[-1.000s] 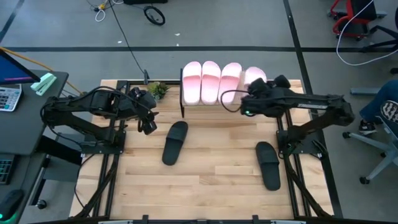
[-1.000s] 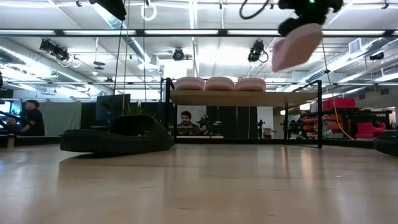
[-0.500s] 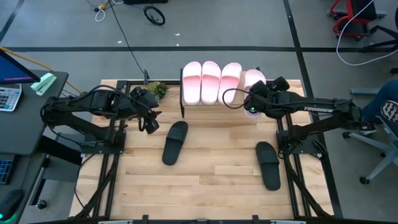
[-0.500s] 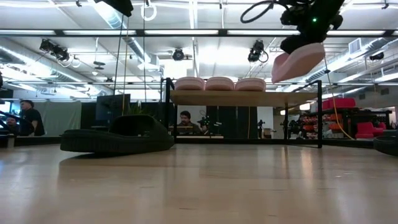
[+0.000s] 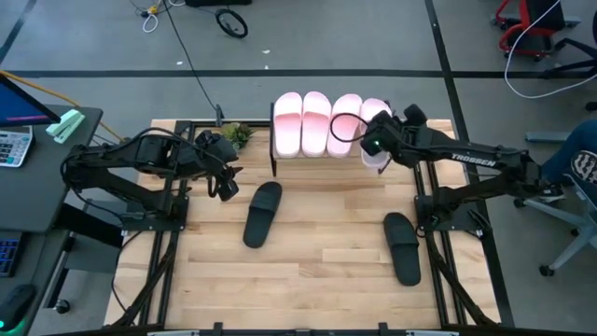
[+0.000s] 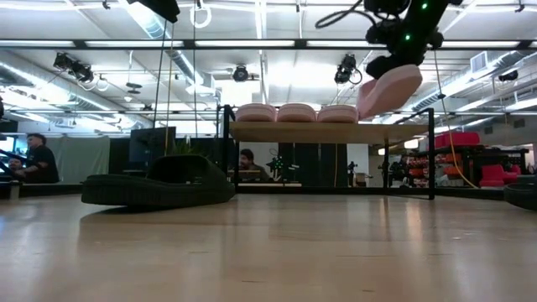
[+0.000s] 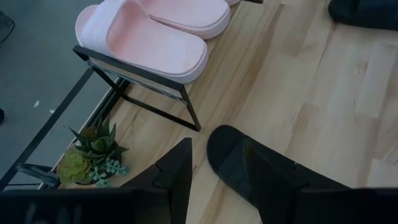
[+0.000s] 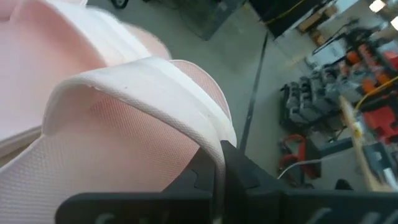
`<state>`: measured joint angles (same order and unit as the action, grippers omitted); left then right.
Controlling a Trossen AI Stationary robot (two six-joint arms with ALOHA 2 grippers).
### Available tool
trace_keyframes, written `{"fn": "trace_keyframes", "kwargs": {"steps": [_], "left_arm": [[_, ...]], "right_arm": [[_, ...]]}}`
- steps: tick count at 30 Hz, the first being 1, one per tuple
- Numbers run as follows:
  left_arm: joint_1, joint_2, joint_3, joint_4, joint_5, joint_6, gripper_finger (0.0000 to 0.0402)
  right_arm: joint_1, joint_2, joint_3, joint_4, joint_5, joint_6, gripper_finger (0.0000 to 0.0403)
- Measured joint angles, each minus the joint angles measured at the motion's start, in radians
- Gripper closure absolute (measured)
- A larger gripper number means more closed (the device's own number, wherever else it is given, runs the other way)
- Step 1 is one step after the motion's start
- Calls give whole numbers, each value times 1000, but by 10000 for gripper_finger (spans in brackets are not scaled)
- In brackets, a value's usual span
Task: Pick and place slides into the shelf
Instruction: Put the pink slide on the shelf
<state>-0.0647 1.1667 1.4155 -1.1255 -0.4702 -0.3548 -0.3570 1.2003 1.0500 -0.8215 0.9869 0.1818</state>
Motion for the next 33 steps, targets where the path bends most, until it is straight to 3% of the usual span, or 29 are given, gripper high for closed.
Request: {"fn": "trace_keyframes", "kwargs": {"steps": [11,17,23,33], "left_arm": [[0,0,0,0,0,65,264],[0,0,0,0,0,89,257],[0,0,0,-1,0,90,251],[0,0,0,-1,0,89,264]], "right_arm": [[-125,94,0,141,-9,-124,395],[-192,119,0,212,-74,-190,395],[-233,144,5,221,-207,-224,395],[-230,167,4,214,-251,-269,393]]}}
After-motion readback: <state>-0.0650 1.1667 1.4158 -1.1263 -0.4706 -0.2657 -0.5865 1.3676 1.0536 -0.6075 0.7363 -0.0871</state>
